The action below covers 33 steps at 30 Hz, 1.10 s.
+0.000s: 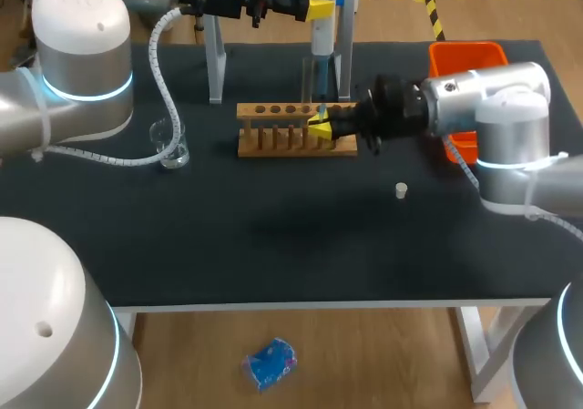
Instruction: Invert the test tube, pick up the pipette, mount the tip to pipette, aspirate from beaker and dispense into the tube, eject the tip, return the pipette, and cap with the stopper.
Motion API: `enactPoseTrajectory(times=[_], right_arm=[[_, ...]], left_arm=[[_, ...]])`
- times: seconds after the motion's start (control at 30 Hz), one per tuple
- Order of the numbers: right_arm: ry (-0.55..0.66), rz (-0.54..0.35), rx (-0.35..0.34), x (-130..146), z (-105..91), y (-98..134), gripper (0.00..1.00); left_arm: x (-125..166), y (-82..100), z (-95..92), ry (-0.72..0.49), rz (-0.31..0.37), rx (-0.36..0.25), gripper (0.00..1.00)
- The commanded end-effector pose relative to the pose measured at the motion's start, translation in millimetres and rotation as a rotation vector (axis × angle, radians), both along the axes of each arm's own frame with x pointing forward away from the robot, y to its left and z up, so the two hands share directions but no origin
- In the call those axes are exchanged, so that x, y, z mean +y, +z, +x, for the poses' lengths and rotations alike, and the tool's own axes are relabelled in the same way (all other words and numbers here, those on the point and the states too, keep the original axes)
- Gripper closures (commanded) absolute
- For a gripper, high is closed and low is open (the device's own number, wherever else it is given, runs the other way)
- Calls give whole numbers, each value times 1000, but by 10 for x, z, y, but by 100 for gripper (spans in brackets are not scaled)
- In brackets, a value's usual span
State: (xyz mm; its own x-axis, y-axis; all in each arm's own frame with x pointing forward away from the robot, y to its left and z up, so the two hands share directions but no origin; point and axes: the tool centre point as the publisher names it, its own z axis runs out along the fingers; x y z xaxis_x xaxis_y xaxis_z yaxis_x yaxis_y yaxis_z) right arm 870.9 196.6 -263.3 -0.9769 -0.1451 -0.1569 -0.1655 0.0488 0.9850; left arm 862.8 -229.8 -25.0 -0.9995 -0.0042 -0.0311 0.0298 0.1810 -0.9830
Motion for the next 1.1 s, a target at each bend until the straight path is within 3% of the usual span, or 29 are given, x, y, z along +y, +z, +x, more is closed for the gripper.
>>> enactPoseTrajectory(times=[0.03, 1.1], right_arm=[[-4, -2, -1, -17, -6, 22, 100], [-17, 18, -22, 48, 129, 145, 100]], left_arm=[[6, 9, 4, -2, 2, 1, 100], [6, 9, 4, -2, 2, 1, 100]])
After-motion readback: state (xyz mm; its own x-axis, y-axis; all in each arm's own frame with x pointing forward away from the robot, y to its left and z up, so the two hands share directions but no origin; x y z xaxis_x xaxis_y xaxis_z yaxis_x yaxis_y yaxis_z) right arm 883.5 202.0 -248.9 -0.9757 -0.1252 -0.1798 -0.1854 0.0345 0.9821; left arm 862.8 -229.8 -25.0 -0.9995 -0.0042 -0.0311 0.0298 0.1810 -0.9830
